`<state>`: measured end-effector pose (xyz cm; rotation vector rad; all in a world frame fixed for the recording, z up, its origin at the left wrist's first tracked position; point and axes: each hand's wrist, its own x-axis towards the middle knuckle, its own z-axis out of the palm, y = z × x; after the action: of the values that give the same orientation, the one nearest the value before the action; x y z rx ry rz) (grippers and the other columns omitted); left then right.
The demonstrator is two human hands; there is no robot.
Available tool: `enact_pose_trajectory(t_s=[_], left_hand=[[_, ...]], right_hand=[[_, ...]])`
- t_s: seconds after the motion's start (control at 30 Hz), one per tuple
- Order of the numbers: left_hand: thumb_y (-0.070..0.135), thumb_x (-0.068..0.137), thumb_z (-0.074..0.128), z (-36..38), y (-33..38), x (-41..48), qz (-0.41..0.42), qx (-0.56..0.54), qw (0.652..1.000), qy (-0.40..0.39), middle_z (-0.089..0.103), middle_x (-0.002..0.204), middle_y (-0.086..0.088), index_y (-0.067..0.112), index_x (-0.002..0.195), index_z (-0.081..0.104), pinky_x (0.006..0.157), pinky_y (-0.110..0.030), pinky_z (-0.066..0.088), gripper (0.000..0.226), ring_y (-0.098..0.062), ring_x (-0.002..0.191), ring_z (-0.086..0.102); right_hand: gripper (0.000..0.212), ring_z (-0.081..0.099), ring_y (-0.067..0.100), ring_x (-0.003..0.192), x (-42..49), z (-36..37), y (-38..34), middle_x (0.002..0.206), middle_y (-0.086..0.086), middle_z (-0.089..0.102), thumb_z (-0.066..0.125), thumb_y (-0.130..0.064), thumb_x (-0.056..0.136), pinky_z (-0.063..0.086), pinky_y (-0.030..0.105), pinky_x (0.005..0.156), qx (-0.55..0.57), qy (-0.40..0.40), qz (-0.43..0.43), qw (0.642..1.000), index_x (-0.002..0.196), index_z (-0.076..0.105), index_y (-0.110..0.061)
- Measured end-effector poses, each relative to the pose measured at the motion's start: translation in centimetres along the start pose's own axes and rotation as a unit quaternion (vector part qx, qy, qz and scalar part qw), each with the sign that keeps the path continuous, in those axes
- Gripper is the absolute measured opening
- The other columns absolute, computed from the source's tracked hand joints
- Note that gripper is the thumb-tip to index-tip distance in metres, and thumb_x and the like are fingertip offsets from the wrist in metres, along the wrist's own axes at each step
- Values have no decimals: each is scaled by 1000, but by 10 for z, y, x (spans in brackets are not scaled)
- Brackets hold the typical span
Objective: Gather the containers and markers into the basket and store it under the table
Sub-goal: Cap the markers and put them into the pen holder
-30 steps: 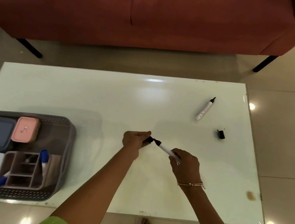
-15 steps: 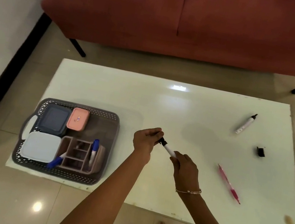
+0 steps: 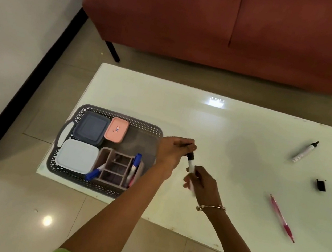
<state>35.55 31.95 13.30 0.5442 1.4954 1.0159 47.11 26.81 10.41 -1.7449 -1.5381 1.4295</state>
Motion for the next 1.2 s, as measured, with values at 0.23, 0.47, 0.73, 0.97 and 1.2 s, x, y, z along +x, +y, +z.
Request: enact_pose_trajectory(t_s=[0.23, 0.47, 0.73, 0.97, 1.2], left_hand=[[32, 90, 55, -84, 51, -9, 206, 256, 939, 104, 63, 123, -1, 22, 123, 57, 87, -15, 45, 35, -7, 98, 61], [5, 92, 48, -205, 58, -1, 201, 441, 852, 198, 67, 115, -18, 10, 126, 55, 60, -5, 32, 35, 7, 61, 42], [1, 90, 50, -232, 28, -17, 142, 417, 867, 234, 65, 118, -17, 8, 122, 58, 80, -23, 45, 34, -20, 87, 64], [-5, 89, 46, -197, 29, -16, 165, 422, 872, 187, 68, 111, -17, 11, 121, 58, 71, -26, 44, 38, -16, 72, 57], [-5, 87, 44, -79, 8, -1, 200, 457, 863, 79, 69, 92, -15, 10, 119, 61, 71, -26, 41, 39, -16, 73, 53]], right_hand=[[17, 64, 22, 73, 16, 65, -78, 84, 16, 71, 73, -14, 74, 45, 23, 64, 18, 6, -70, 997, 85, 67, -2], [17, 65, 33, 85, 36, 163, -117, 90, 22, 71, 63, -11, 79, 45, 29, 66, -91, -85, -97, 987, 90, 66, 1], [26, 58, 36, 103, 53, 200, -111, 111, 21, 63, 55, 3, 82, 46, 39, 90, -216, -143, -176, 950, 107, 62, 0], [38, 60, 33, 104, 50, 140, -86, 117, 19, 63, 54, 4, 81, 45, 36, 95, -179, -87, -173, 965, 117, 59, -6], [34, 67, 33, 84, 41, -16, 15, 91, 20, 70, 50, 18, 70, 53, 42, 81, -89, 134, -47, 986, 89, 71, -1]])
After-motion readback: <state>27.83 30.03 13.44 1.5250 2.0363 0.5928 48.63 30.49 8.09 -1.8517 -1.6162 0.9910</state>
